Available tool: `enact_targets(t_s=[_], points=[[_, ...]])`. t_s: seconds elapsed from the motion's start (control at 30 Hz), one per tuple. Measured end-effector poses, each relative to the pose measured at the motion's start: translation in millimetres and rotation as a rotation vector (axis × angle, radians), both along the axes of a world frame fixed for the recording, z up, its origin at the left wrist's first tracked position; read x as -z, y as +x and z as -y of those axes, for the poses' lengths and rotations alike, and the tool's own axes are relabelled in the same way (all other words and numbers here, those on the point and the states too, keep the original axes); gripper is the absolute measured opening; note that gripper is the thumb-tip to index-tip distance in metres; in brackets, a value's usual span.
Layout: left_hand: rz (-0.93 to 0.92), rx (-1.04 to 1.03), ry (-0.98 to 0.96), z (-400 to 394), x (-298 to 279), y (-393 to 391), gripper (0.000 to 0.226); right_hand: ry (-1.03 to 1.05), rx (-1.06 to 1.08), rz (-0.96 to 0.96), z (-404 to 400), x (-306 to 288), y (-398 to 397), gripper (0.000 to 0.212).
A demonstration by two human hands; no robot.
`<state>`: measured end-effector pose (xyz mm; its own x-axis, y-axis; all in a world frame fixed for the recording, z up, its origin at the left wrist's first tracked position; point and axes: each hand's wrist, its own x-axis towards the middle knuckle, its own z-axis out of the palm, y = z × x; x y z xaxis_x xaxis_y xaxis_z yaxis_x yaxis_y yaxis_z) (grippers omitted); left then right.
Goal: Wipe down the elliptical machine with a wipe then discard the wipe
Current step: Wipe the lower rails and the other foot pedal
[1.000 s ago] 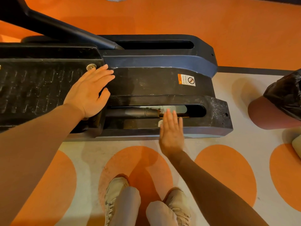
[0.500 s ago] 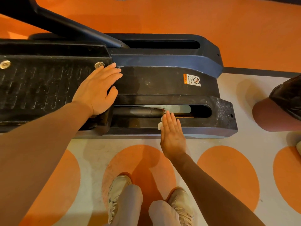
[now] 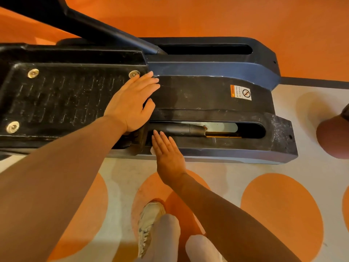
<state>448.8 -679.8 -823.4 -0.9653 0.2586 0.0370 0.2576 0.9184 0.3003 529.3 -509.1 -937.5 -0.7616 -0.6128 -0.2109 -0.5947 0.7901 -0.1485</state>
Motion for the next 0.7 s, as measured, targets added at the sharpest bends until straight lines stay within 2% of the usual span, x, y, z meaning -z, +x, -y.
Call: enact_targets(t_s=[0.07,0.17,0.33,0.47,0.6,0.7], points=[[-0.002,0.001,0.004,0,-1,0,0.070,-0.053,0.028,-0.015,-12,2,-1,0.074],[-0.009,0.004,0.014,0,-1,1,0.070,-0.142,0.190,-0.042,-40,1,-3,0.075],[-0.009,0.016,0.013,1,-2,1,0.067,-0.082,0.307,-0.055,-60,2,-3,0.074],[0.000,0.005,0.006,-1,-3,1,0.061,-0.068,0.194,-0.037,-43,1,-7,0.072],[-0.001,-0.007,0.015,-1,-3,1,0.061,-0.111,0.175,-0.014,-34,0,-11,0.070],[-0.007,0.001,0.022,0,-2,2,0.061,-0.067,0.131,-0.024,-49,-4,-15,0.070]])
